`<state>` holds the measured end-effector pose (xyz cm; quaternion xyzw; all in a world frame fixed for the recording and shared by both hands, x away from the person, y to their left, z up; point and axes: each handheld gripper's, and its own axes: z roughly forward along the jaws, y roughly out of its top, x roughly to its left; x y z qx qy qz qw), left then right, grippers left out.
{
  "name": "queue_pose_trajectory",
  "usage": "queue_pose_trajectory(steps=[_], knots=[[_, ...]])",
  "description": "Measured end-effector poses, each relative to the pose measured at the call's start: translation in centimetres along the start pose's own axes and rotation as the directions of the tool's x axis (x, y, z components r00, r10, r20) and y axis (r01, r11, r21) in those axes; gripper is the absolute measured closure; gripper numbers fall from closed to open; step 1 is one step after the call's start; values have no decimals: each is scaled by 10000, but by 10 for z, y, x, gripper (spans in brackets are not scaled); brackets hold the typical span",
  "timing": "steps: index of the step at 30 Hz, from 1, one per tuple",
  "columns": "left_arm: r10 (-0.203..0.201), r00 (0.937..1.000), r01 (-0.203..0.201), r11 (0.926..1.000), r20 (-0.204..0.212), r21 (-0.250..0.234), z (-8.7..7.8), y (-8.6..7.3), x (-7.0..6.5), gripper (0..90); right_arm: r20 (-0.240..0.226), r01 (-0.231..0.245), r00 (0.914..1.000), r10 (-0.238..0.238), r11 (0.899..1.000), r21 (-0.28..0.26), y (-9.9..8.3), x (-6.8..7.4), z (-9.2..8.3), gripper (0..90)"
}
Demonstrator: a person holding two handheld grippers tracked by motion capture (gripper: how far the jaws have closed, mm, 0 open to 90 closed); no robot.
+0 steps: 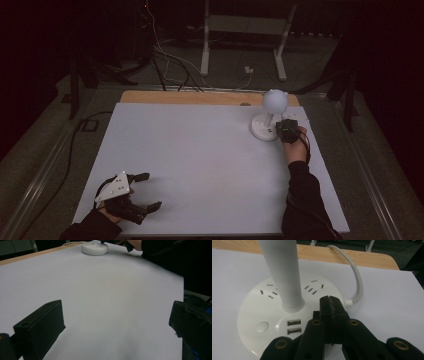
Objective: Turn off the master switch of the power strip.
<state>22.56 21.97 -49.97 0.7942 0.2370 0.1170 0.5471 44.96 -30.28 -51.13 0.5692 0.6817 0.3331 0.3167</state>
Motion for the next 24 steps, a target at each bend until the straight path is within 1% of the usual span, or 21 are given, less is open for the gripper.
queue_pose_trajectory(steps=[7,12,15,18,21,22,24], knots=[[-12,10000,12,10000,30,-22,0,0,0,4,-34,-26,10000,25,10000,-74,-1,-1,1,900],[-10,10000,10,10000,20,6,0,0,0,4,144,-3,9999,5,9999,-171,-2,2,0,900],[-11,10000,11,10000,21,11,1,0,0,4,111,-8,9999,10,9999,-166,-2,1,0,900],[4,10000,-5,10000,22,27,1,0,0,4,195,32,9998,-26,9995,-300,-4,3,1,900],[11,10000,-11,10000,41,15,0,0,0,4,287,-10,9996,19,9995,-319,-4,4,1,900],[14,10000,-14,10000,43,13,0,0,0,4,328,65,9994,-53,9994,-338,-4,5,1,900],[8,10000,-8,10000,41,15,0,0,0,4,301,-17,9995,25,9997,-263,-3,4,1,900]])
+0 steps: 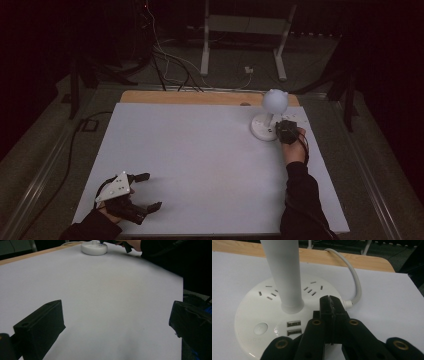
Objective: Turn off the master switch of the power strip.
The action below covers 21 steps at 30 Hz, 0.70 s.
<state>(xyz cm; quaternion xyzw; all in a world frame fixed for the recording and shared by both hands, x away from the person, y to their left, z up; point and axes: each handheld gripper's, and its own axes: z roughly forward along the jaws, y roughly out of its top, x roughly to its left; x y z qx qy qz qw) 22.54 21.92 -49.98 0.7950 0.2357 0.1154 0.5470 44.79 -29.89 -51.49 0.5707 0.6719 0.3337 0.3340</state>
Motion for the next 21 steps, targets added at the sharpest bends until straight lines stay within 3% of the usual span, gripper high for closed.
queue_pose_trajectory(steps=[12,19,21], knots=[[26,10000,-26,10000,3,16,0,0,0,4,85,223,9997,-223,9997,-43,-1,2,0,900],[25,10000,-25,10000,26,2,0,0,-1,4,-64,171,9998,-172,9998,-59,-2,-1,0,900],[40,10000,-40,10000,23,22,0,0,-1,4,-87,6,10000,-4,9999,170,1,-1,1,900]])
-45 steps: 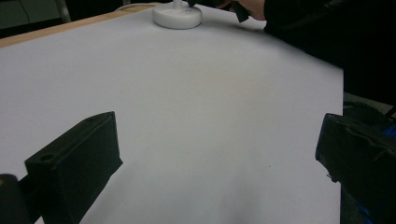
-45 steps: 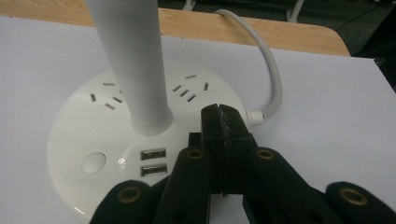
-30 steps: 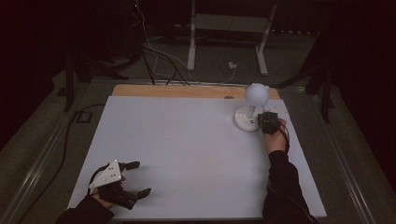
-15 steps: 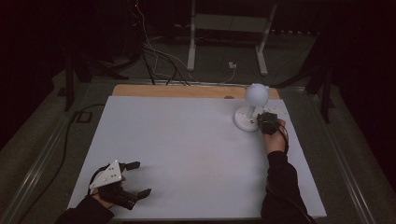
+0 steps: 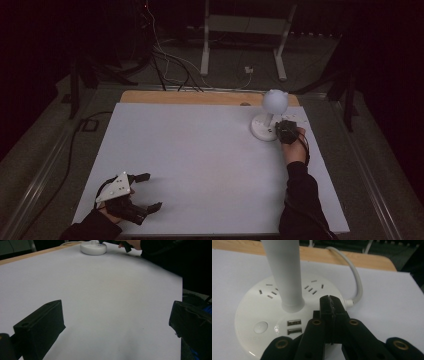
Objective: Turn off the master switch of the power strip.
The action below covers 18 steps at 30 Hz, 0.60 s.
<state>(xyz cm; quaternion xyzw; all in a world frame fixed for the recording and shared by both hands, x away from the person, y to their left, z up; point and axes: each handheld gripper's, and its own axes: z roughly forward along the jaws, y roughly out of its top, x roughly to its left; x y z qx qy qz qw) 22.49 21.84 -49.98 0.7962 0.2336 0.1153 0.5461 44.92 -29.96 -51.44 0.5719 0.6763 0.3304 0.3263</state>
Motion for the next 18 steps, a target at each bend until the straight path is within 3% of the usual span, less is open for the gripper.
queue_pose_trajectory(steps=[2,3,18], knots=[[-5,10000,5,10000,4,-7,0,0,0,4,-104,-172,9998,175,9994,291,4,-2,0,900],[-9,10000,9,10000,12,-24,0,0,0,4,-51,61,10000,-59,9995,325,5,0,0,900],[2,10000,-2,10000,-58,-47,-1,0,0,4,227,288,9993,-288,9996,6,1,4,0,900]])
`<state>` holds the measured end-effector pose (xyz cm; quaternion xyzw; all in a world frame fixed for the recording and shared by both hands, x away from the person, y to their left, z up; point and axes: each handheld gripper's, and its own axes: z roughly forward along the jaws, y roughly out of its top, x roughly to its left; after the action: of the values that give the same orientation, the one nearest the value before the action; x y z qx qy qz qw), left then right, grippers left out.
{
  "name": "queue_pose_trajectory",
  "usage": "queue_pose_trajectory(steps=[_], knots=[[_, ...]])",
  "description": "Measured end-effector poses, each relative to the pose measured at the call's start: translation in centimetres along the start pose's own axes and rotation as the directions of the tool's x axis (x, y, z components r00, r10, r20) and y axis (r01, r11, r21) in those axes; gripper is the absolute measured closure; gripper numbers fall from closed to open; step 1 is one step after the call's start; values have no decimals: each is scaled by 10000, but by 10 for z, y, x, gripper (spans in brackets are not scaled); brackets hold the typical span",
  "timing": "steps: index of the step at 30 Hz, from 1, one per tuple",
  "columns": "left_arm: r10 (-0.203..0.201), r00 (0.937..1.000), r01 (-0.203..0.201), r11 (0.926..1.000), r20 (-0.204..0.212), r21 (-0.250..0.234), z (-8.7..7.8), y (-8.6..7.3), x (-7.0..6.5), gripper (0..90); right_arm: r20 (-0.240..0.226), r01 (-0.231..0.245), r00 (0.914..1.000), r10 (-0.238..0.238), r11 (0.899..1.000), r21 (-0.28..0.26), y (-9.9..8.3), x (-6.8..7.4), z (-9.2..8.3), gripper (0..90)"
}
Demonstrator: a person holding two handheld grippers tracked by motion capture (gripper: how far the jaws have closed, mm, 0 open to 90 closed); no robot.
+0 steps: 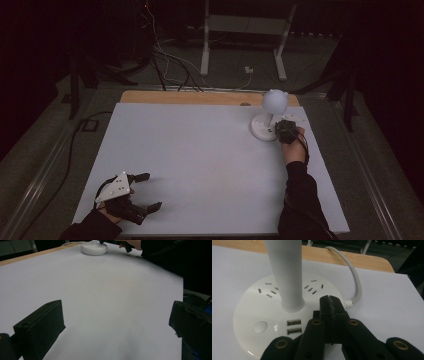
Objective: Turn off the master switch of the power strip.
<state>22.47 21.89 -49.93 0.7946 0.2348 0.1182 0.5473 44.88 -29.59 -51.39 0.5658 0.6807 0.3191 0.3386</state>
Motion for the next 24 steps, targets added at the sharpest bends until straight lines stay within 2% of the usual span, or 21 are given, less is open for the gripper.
queue_pose_trajectory(steps=[1,2,3,5,8,14,16,20,23,24], knots=[[-8,10000,8,10000,-7,-1,0,0,0,4,-172,-97,9998,93,9996,-255,1,-1,-2,900],[-8,10000,8,10000,-7,-1,0,0,0,4,-145,-248,9996,247,9997,-65,3,-2,-3,900],[-38,10000,38,10000,-12,-34,0,0,1,4,-19,-301,9995,300,9992,-255,4,-2,-6,900],[-59,10000,59,10000,-21,-54,-1,0,1,4,-116,-613,9981,607,9963,-598,6,-5,-12,898],[-60,10000,60,10000,-10,-49,0,0,1,4,-288,-811,9964,795,9950,-584,9,-9,-17,873],[-33,10000,33,10000,5,-52,0,0,1,4,-461,-759,9963,730,9949,-664,10,-12,-28,822],[-31,10000,31,10000,3,-48,0,0,1,4,-647,-874,9944,831,9939,-667,9,-12,-31,800],[-30,10000,30,10000,-1,-55,0,0,1,4,-836,-865,9932,809,9941,-654,7,-11,-35,735],[-6,10000,6,10000,9,-36,-1,0,1,4,-964,-700,9934,623,9944,-792,4,-10,-40,588],[-1,10000,1,10000,13,-38,-1,0,1,4,-1133,-772,9911,692,9947,-680,4,-11,-41,536]])
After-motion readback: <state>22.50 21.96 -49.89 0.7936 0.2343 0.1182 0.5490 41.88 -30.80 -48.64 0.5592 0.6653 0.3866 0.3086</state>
